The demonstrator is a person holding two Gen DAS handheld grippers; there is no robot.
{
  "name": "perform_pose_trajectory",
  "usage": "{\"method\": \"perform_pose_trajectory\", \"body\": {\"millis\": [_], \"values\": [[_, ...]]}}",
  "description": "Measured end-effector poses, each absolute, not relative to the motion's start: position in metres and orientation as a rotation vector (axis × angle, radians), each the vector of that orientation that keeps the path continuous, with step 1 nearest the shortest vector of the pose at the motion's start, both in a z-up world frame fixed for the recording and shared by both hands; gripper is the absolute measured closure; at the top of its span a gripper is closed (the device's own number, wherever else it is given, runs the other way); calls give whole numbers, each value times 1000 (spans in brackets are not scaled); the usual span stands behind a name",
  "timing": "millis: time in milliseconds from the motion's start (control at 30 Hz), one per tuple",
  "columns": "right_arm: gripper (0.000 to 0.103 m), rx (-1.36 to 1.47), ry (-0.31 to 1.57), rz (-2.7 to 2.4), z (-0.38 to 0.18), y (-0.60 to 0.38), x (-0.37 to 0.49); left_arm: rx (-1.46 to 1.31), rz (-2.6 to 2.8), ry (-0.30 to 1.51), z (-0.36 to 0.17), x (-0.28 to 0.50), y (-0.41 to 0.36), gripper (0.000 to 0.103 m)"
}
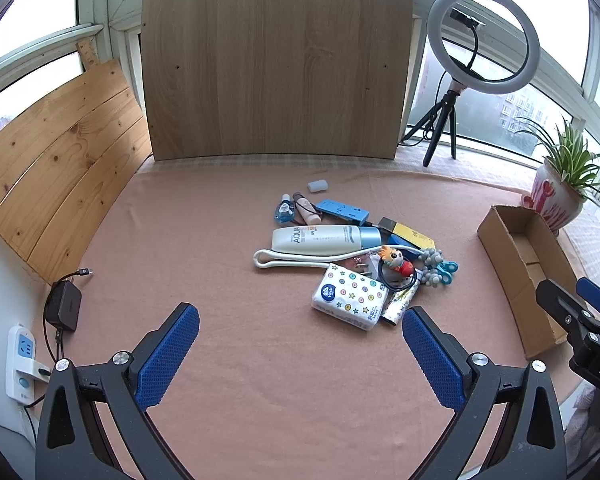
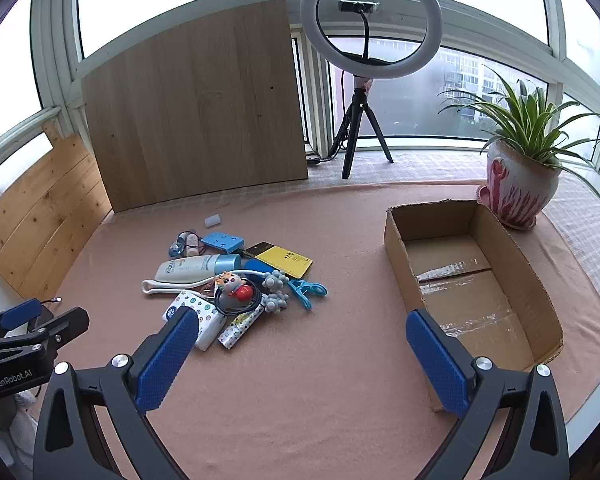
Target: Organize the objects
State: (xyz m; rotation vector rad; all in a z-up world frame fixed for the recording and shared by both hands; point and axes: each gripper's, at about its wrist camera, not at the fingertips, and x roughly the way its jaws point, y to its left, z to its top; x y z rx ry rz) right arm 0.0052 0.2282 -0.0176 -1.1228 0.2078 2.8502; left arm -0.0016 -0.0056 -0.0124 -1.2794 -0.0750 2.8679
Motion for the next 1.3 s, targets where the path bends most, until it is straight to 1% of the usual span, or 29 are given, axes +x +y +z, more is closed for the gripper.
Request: {"method": "perform_pose_trajectory", "body": {"millis": [400,1300], "values": [[1,-1197,195,2837,-21,225,3,-1288,2864,-55,-12,-7,2,0],[1,-1209,169,2811,-21,228,4,-1250,2884,-15,-6,-8,19,0]]}}
